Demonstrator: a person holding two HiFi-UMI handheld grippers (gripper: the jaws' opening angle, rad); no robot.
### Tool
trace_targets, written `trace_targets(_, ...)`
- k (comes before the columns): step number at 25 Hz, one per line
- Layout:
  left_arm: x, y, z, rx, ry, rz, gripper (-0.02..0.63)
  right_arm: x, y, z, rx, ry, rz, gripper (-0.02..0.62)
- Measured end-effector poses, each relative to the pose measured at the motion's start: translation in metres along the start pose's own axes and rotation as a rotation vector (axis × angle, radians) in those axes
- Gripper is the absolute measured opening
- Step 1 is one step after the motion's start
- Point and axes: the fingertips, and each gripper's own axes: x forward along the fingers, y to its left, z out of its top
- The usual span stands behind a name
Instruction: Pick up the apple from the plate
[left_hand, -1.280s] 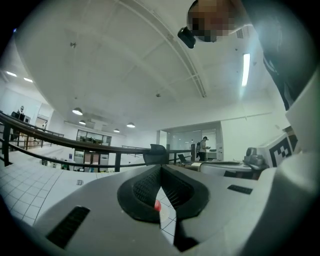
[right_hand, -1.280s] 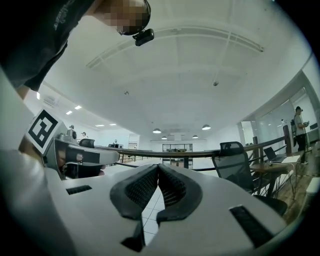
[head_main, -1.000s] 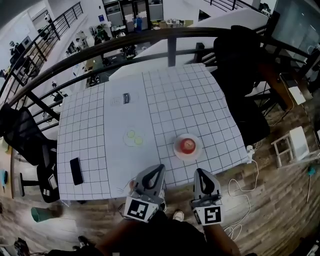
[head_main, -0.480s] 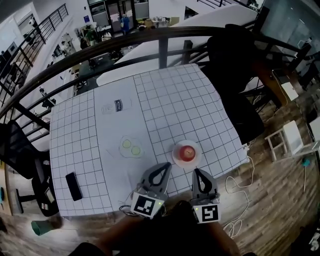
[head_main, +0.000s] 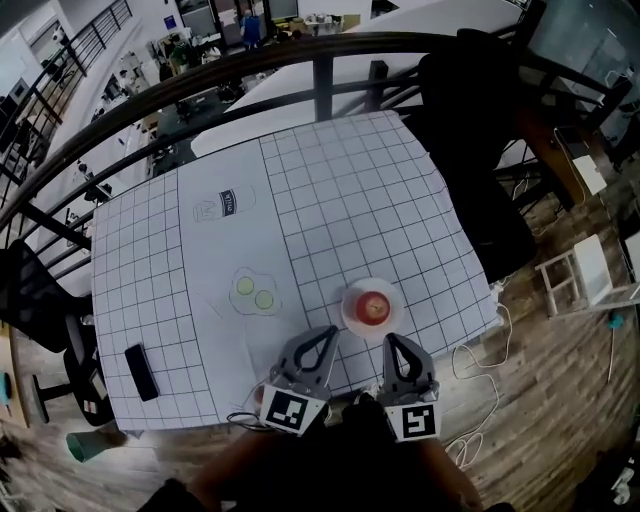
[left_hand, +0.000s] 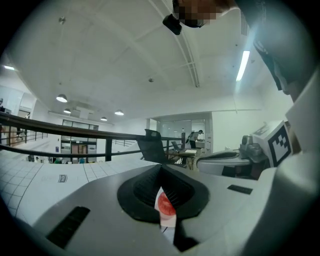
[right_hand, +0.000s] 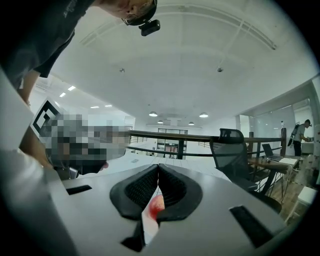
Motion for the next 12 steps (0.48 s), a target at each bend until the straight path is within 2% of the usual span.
trace_targets(4,0.008,0.006,-0.013,-0.075,0.031,0.045,0.011,0.007,-0.005,-0.013,0.020,0.015,0.039,0.023)
trace_targets(10,0.014,0.009,-0.028,-0.067,0.074,0.086,0.011,0.016,-0.012,-0.024,0.052,0.020,0.086,0.025)
trace_targets(11,0.014,0.010,-0.031,-0.078,0.080,0.095,0.011,0.016,-0.012,-0.027,0.055,0.024,0.097,0.036)
trace_targets(12,0.014,0.011,-0.033,-0.094,0.084,0.104,0.011,0.017,-0.012,-0.030,0.055,0.030,0.109,0.096)
